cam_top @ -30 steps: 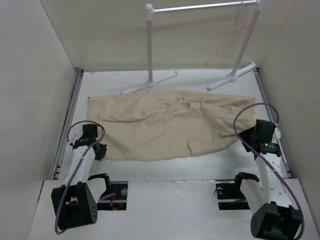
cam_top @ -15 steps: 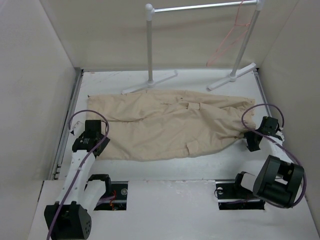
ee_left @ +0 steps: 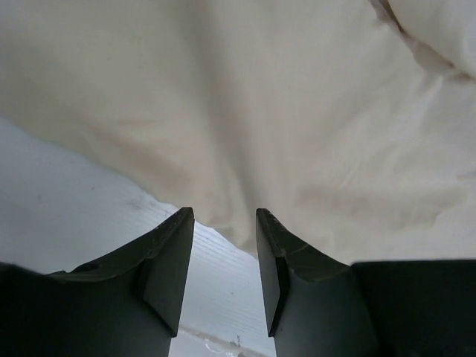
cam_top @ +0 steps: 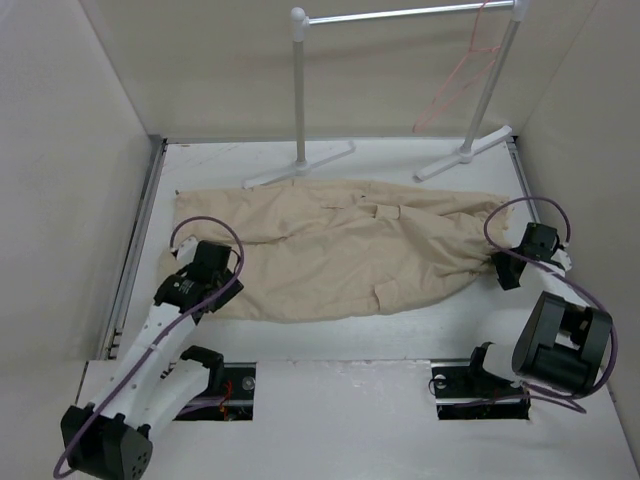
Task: Place the trousers on the hanger
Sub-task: Flatten out the trousers at the center of the board.
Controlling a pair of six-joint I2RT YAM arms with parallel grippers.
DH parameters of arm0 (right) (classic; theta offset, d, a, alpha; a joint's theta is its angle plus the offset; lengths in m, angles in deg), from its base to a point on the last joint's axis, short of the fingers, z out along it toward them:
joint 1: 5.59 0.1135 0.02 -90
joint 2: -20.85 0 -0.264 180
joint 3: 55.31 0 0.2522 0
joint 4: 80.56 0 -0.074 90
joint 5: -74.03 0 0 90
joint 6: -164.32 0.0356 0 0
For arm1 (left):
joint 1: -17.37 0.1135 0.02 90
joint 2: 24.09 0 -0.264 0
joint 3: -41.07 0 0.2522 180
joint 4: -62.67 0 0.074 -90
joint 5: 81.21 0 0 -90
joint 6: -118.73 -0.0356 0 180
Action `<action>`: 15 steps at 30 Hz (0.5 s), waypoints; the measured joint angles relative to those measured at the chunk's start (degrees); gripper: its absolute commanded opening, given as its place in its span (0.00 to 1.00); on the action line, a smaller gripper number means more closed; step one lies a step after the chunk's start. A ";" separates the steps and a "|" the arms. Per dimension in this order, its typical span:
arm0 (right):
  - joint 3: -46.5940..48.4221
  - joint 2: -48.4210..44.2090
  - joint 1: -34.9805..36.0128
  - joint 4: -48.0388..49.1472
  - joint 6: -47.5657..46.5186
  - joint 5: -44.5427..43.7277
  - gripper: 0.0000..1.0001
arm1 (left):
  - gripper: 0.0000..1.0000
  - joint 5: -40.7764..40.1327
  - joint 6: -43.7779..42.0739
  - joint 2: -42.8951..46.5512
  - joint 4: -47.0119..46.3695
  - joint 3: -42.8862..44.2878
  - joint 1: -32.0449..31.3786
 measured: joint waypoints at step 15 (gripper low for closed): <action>4.22 -6.86 -2.27 -8.00 -0.79 -4.15 0.06 | 0.36 0.96 1.95 -12.02 -9.44 -1.11 -11.37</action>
